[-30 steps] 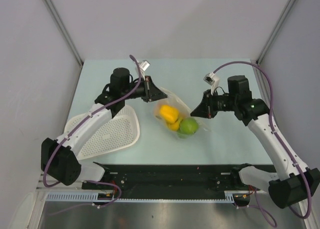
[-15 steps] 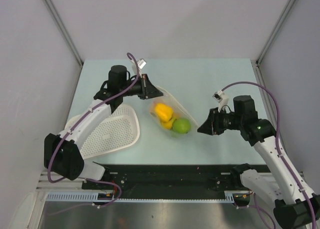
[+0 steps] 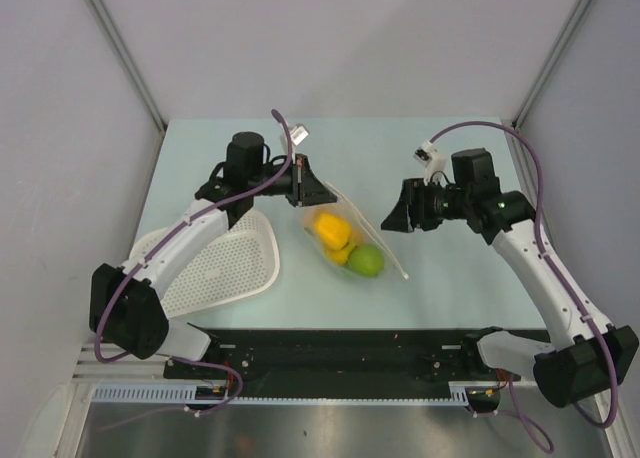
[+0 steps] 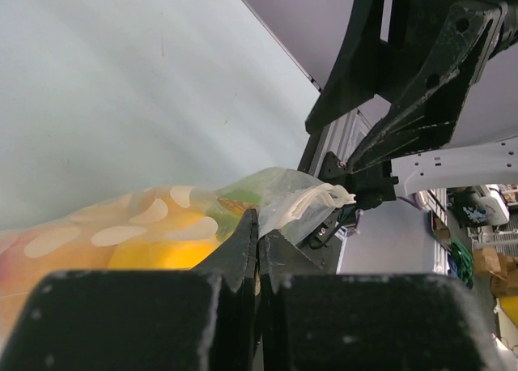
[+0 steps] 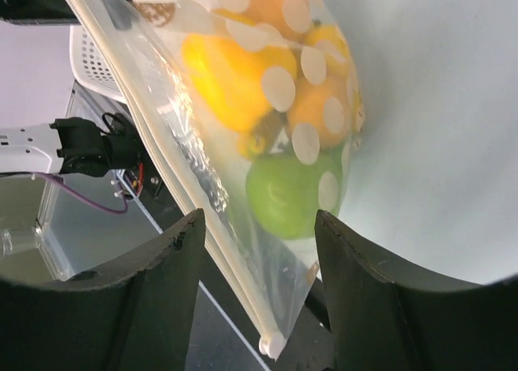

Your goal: Open the zip-top bag and remove the fake food

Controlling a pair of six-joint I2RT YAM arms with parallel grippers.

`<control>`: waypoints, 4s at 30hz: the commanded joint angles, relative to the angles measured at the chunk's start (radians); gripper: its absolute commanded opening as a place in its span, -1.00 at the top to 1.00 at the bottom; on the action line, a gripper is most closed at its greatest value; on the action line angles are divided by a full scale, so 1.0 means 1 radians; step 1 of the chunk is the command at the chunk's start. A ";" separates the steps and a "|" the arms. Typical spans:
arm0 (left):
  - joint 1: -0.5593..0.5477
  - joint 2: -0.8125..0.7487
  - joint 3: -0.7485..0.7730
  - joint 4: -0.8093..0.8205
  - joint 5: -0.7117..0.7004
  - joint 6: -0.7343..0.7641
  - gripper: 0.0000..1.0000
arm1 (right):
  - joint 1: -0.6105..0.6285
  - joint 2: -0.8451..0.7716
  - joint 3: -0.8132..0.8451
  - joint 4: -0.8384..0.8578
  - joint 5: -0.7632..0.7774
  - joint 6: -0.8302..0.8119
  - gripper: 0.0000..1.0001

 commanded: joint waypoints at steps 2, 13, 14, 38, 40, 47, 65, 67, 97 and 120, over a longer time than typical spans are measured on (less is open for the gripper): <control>-0.008 -0.019 0.034 0.029 0.027 0.017 1.00 | 0.041 0.064 0.073 0.035 -0.059 -0.045 -0.19; -0.016 0.004 0.046 0.042 0.038 0.000 1.00 | 0.090 0.101 0.042 0.115 -0.039 -0.025 0.04; -0.016 0.005 0.047 0.039 0.038 0.000 1.00 | 0.093 0.104 0.042 0.114 -0.039 -0.025 0.04; -0.025 0.047 0.267 -0.286 -0.288 0.026 0.03 | 0.159 0.038 0.057 -0.007 0.231 0.014 1.00; -0.034 0.024 0.279 -0.303 -0.341 0.041 -0.07 | 0.160 0.004 0.079 -0.021 0.257 0.022 1.00; -0.106 -0.099 0.270 -0.320 -0.431 -0.017 0.02 | 0.179 0.024 0.038 0.122 0.177 0.184 1.00; -0.276 -0.002 0.023 -0.226 -0.437 -0.043 0.55 | 0.212 0.075 -0.065 0.259 0.117 0.315 1.00; -0.276 0.027 0.032 -0.225 -0.459 -0.032 0.56 | 0.212 0.076 -0.084 0.281 0.107 0.341 1.00; -0.341 0.088 -0.232 -0.117 -0.227 0.223 -0.56 | 0.214 0.061 -0.206 0.321 0.081 0.376 1.00; -0.384 -0.202 -0.353 -0.095 -0.451 0.114 -0.16 | 0.331 0.035 -0.090 0.258 0.157 0.401 1.00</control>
